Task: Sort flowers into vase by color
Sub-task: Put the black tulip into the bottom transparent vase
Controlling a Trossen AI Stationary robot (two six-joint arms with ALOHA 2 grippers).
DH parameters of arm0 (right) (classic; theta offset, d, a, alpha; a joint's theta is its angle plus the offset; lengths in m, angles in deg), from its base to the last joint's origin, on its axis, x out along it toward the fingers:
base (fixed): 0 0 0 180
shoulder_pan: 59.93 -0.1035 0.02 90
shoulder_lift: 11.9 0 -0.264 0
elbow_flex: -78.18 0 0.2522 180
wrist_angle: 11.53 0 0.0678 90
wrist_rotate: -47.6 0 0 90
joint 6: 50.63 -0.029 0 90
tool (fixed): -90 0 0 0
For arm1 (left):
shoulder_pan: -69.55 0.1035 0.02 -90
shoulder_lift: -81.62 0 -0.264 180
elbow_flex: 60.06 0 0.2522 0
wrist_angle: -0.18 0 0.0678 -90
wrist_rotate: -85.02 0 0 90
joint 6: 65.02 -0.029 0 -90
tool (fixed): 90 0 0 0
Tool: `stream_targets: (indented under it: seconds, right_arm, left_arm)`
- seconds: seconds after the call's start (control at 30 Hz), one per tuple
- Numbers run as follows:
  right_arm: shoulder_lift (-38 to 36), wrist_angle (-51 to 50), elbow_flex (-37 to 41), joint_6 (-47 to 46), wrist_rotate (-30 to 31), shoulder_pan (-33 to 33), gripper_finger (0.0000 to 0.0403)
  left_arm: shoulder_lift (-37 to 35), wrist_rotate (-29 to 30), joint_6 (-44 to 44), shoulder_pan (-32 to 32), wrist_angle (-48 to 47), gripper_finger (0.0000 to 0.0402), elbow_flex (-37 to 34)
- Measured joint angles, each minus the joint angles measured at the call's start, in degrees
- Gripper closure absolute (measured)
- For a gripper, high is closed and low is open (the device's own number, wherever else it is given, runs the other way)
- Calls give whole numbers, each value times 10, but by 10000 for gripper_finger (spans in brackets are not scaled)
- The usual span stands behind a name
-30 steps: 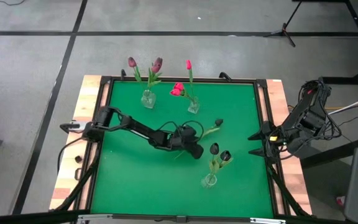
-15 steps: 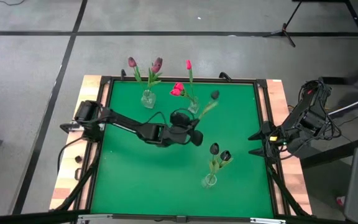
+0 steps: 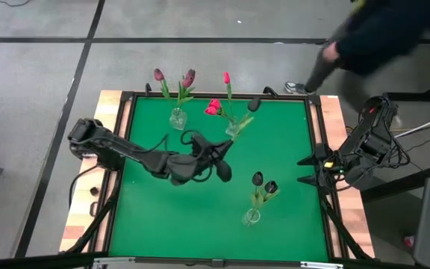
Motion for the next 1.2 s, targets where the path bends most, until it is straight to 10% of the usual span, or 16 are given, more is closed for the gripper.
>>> stream_targets:
  seconds: [0.4, 0.67, 1.2]
  right_arm:
    - [0, 50, 0, 13, 21, 0, 63]
    - [0, 95, 0, 28, 41, 0, 63]
    - [62, 529, 0, 369, 18, 107, 63]
  left_arm:
    - [2, 7, -224, -77, 304, 401, 0]
    - [64, -104, -379, -123, 584, 401, 0]
    - [130, -233, -267, -72, 654, 401, 1]
